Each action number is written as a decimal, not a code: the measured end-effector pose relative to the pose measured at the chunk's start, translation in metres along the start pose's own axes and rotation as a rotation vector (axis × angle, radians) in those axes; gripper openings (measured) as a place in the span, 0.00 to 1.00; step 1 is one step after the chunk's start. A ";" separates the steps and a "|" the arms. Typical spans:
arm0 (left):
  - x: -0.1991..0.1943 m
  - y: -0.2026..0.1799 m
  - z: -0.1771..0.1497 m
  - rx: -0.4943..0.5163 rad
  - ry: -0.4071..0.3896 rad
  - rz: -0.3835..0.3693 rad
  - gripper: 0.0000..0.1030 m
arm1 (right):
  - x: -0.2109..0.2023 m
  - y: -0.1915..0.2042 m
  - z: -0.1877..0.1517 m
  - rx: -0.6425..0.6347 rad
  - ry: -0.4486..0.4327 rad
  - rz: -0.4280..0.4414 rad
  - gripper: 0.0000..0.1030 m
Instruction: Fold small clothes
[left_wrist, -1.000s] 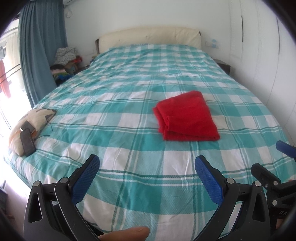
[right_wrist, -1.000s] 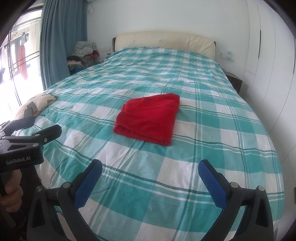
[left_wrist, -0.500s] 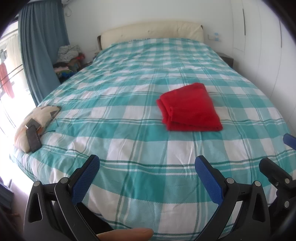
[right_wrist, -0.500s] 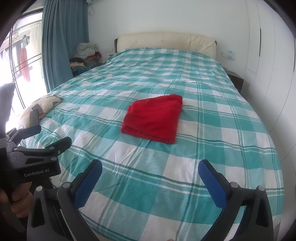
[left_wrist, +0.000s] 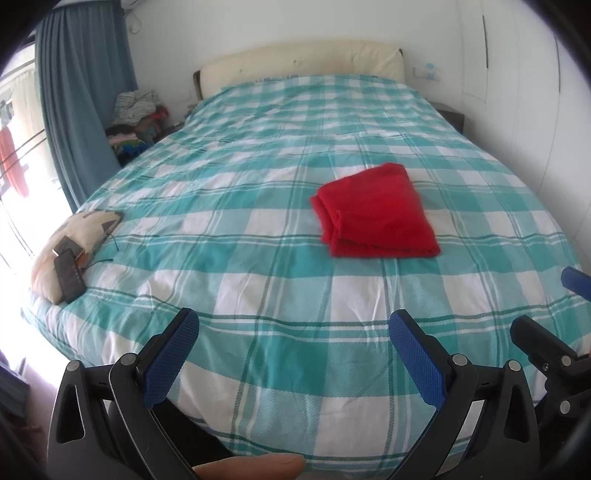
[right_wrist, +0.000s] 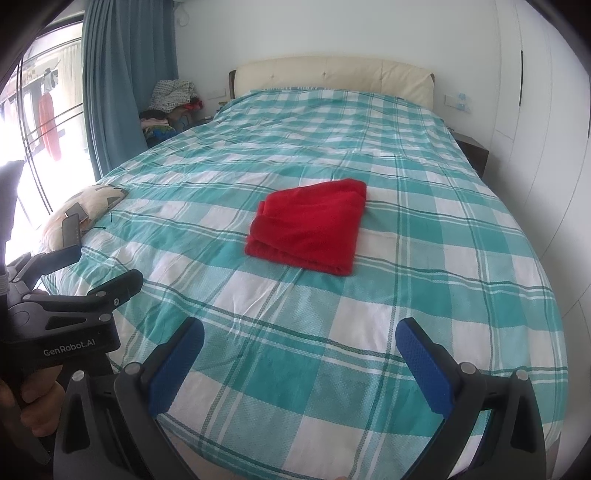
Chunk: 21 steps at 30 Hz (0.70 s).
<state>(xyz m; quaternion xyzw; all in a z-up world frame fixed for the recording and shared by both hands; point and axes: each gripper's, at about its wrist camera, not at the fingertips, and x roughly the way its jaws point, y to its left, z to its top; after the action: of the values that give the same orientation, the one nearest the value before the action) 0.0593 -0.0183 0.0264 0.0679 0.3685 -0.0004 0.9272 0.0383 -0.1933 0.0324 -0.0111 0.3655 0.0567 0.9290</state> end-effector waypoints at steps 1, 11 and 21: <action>0.000 0.000 0.000 -0.001 0.000 -0.001 1.00 | 0.000 0.001 0.000 -0.001 0.001 -0.001 0.99; -0.002 -0.001 0.001 -0.003 0.004 -0.009 1.00 | -0.009 0.000 0.003 0.000 -0.017 -0.006 0.99; -0.003 -0.002 0.001 -0.003 0.003 -0.012 1.00 | -0.012 0.000 0.003 0.004 -0.013 -0.016 0.99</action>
<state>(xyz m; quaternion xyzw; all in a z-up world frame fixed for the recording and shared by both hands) 0.0581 -0.0204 0.0290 0.0642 0.3700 -0.0050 0.9268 0.0318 -0.1945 0.0429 -0.0121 0.3592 0.0485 0.9319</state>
